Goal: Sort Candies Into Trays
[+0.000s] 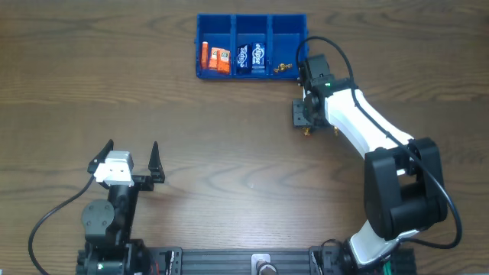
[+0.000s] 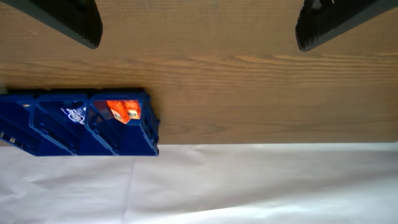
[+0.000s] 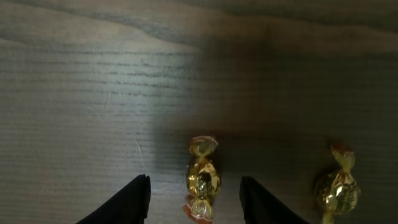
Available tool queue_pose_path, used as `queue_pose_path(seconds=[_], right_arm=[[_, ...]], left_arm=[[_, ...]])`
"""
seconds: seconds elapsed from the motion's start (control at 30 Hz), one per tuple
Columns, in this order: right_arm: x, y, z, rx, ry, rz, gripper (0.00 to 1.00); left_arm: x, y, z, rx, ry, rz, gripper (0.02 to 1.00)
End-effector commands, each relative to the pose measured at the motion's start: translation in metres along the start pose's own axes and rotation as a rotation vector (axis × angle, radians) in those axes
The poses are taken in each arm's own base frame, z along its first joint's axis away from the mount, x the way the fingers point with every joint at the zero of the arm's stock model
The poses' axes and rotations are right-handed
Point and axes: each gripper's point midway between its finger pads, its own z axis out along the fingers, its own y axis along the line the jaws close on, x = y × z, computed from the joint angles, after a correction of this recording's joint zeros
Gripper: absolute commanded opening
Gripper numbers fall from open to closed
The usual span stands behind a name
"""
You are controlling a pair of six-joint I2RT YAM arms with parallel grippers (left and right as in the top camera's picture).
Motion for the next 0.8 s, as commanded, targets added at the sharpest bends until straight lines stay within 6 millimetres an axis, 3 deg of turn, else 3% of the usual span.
queue_pose_path(seconds=[0.03, 0.37, 0.8], right_arm=[[0.009, -0.003, 0.007, 0.009, 0.025, 0.009, 0.492], [0.018, -0.007, 0.025, 0.028, 0.071, 0.01, 0.496], [0.019, -0.014, 0.034, 0.052, 0.084, 0.019, 0.494]], left_arm=[[0.016, -0.001, 0.001, 0.006, 0.047, 0.004, 0.998], [0.016, -0.001, 0.001, 0.006, 0.046, 0.004, 0.998], [0.016, -0.001, 0.001, 0.006, 0.047, 0.004, 0.998]])
